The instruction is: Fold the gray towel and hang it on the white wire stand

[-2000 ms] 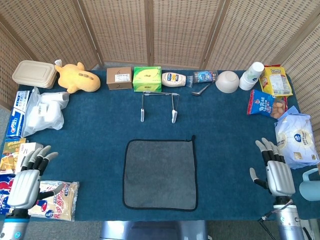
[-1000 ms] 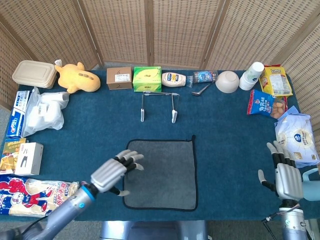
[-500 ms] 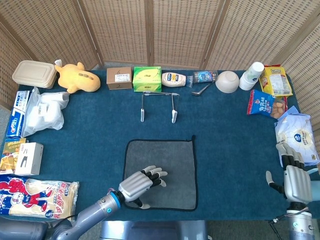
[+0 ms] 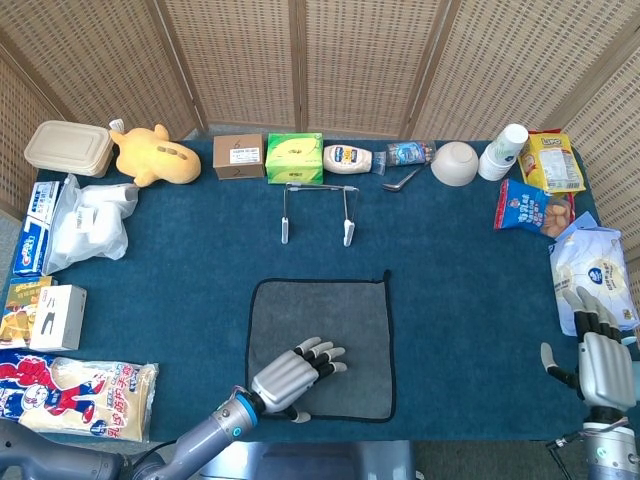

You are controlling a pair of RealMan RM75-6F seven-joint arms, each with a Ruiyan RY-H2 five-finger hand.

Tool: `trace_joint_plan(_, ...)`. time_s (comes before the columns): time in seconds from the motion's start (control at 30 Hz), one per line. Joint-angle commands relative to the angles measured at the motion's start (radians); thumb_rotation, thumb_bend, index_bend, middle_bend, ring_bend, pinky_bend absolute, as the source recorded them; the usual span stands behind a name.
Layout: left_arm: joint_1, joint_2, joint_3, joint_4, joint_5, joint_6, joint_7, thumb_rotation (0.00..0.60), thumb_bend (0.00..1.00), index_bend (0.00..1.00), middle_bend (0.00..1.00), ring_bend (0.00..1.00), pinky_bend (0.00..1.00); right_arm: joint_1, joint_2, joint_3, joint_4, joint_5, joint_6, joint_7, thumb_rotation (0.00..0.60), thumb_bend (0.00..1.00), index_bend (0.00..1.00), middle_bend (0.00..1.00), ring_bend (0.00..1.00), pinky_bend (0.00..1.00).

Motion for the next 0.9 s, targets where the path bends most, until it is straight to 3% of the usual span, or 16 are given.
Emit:
trace_joint_plan(0.03, -0.011, -0.015, 0.004, 0.005, -0.023, -0.003, 0.016, 0.6, 0.21, 0.14, 0.05, 0.0, 0.0, -0.003, 0.002, 0.0, 0.003, 0.001, 0.0, 0.005, 0.6, 0.39, 0.02, 0.0, 0.0, 0.0)
trace_joint_plan(0.9, -0.068, -0.106, 0.007, 0.096, -0.066, 0.008, 0.056, 0.6, 0.21, 0.14, 0.05, 0.0, 0.0, -0.021, 0.014, 0.003, 0.012, 0.004, 0.002, 0.032, 0.6, 0.39, 0.02, 0.0, 0.0, 0.0)
